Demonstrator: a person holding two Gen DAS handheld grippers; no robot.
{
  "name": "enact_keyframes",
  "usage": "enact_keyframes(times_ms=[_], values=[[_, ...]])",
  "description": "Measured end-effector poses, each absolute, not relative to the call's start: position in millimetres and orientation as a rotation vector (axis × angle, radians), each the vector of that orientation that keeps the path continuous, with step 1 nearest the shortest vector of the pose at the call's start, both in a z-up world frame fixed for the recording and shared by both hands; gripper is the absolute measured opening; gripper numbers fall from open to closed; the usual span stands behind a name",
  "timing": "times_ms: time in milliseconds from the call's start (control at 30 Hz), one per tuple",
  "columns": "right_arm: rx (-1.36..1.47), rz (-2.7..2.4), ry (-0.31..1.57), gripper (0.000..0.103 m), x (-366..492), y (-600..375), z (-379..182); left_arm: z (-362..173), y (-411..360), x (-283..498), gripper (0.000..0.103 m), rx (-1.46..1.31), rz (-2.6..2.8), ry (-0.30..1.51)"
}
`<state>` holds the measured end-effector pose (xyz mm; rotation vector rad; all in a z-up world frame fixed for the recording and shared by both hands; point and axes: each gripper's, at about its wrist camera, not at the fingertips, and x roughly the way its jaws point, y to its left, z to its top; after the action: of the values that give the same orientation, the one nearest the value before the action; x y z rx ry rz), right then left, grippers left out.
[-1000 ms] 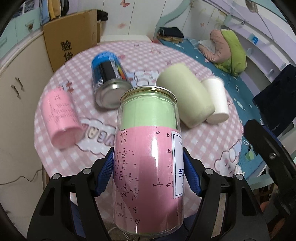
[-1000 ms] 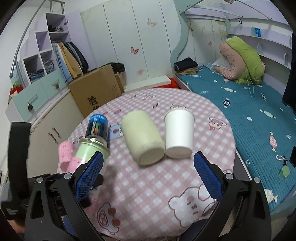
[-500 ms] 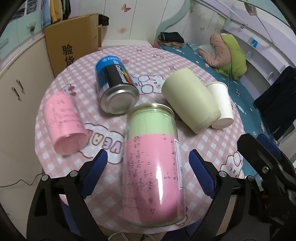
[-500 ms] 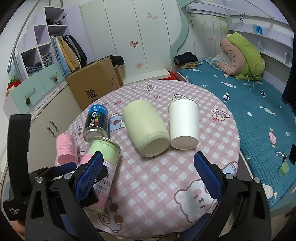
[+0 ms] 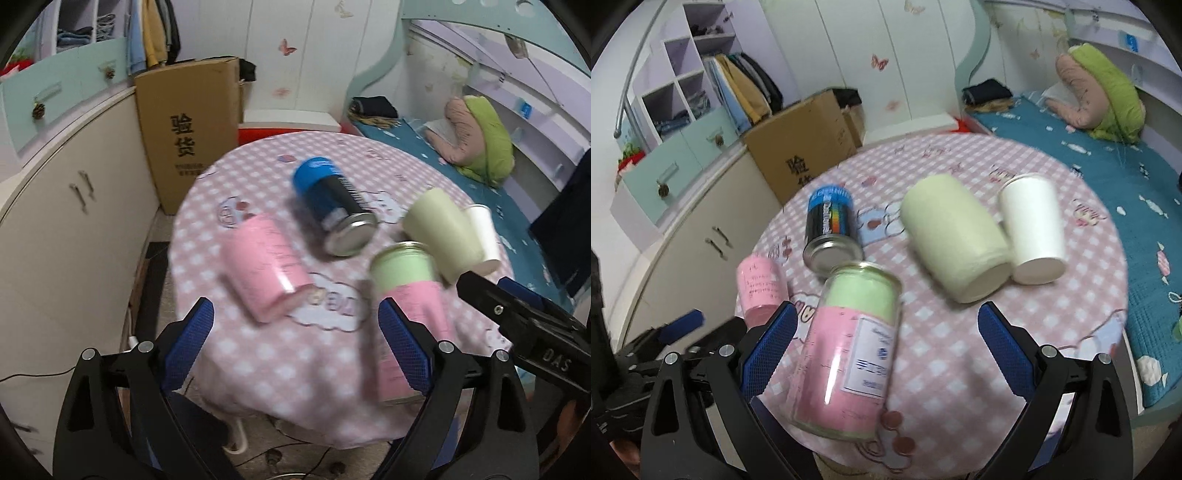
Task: Flip cup upright
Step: 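Grasp the jar with the right gripper while the left gripper releases it, then rotate the jar upright with the right gripper and lower it onto the table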
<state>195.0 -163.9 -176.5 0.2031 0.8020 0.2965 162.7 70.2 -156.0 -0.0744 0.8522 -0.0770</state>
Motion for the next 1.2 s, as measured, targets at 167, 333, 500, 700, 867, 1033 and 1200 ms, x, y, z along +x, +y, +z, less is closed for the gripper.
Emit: enact_keyframes(times_ms=[167,333,500,700,867,1033,1200], values=[[0.234,0.328,0.890,0.095,212.7,-146.5,-191.7,-166.6,92.0,171.1,0.091,-0.087,-0.039,0.870],[0.269,0.342,0.945,0.095,226.3,-140.8,-201.9,-174.3,100.7,176.1,0.091,-0.101,-0.057,0.885],[0.308,0.377,1.003,0.092,240.0,-137.3,-210.5,-177.7,100.4,179.6,0.091,-0.094,-0.070,0.887],[0.326,0.416,1.027,0.068,243.1,-141.7,-212.9,-178.8,103.9,184.7,0.091,-0.113,-0.058,0.894],[0.239,0.437,0.909,0.068,225.2,-137.6,-185.8,-172.8,106.1,187.4,0.091,-0.148,-0.060,0.884],[0.091,0.376,0.743,0.067,203.0,-133.9,-156.7,-163.1,99.1,185.9,0.091,-0.173,-0.078,0.859],[0.042,0.351,0.675,0.067,192.8,-135.9,-154.1,-162.1,89.9,183.7,0.091,-0.167,-0.089,0.861]])
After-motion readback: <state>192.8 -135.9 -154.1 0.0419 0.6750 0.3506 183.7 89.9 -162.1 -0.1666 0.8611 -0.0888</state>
